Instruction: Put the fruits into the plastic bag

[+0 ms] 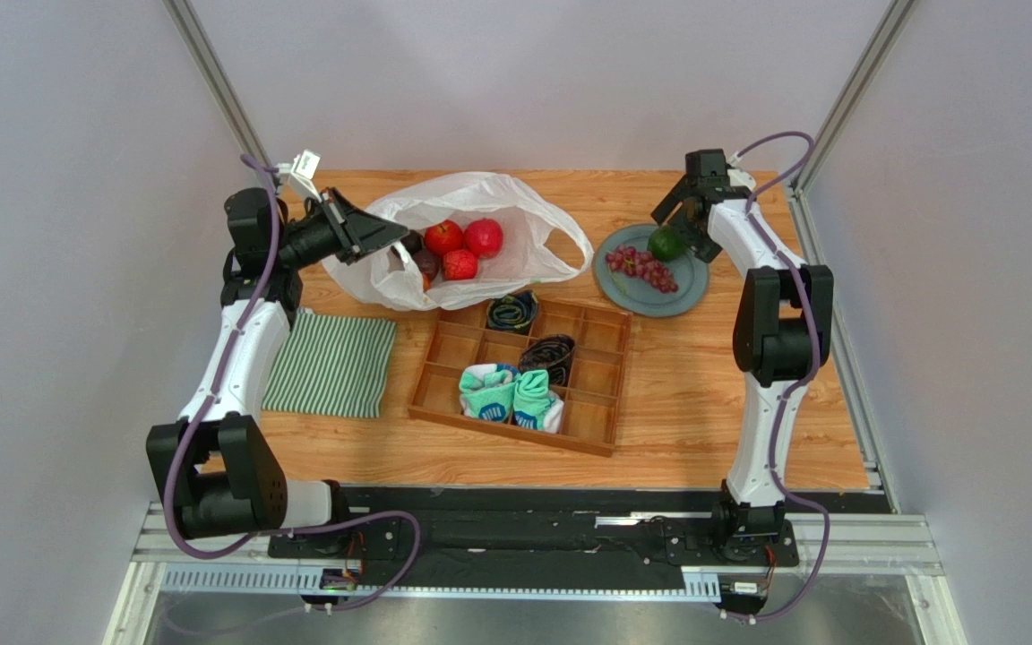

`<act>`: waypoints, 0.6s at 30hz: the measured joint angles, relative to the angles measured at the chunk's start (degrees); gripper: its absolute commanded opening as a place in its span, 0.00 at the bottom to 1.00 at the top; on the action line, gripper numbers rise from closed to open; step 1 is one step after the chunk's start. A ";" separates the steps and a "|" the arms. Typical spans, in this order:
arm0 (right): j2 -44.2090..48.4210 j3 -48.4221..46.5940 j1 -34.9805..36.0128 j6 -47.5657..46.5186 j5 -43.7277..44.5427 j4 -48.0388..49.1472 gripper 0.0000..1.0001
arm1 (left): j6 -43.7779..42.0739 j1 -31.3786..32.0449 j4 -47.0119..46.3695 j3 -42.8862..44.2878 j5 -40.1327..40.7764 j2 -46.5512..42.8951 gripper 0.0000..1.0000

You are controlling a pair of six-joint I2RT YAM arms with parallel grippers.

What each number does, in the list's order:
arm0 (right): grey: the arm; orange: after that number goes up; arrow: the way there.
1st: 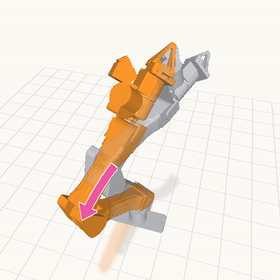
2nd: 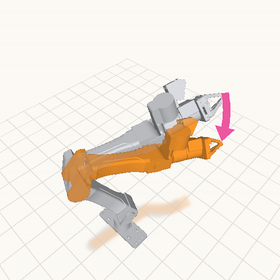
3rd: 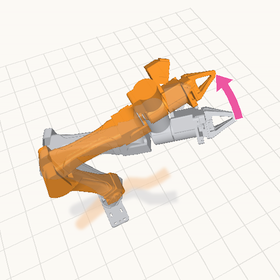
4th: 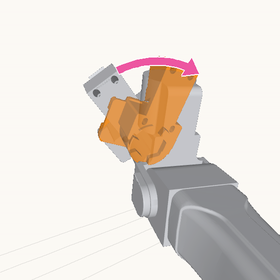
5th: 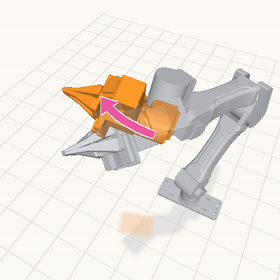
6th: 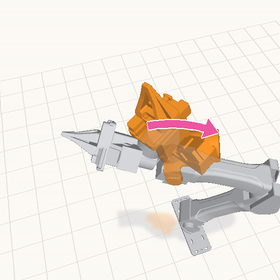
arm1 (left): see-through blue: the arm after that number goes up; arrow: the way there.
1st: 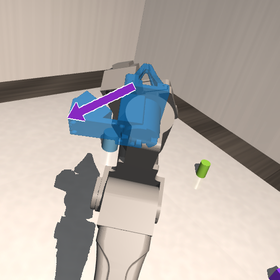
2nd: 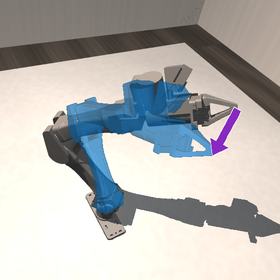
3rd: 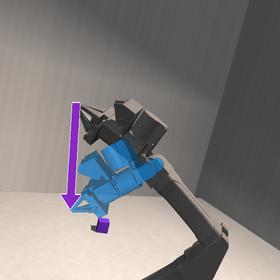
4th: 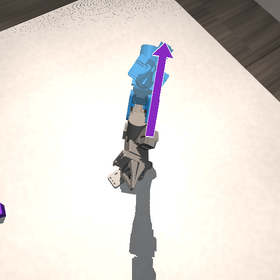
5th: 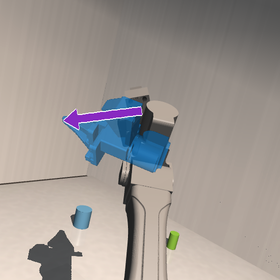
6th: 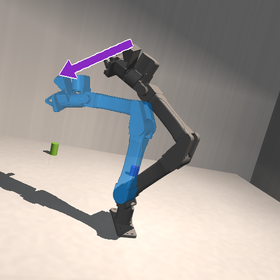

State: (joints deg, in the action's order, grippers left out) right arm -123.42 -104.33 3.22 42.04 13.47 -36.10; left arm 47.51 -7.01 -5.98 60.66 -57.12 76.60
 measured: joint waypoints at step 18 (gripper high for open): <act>-3.93 -2.16 -0.57 0.26 0.42 -2.64 0.47 | 0.11 0.00 -0.02 0.00 0.00 0.00 0.00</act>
State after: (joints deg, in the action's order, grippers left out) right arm -127.35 -106.50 2.66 42.30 13.89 -38.74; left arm 47.62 -7.01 -6.00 60.66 -57.12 76.60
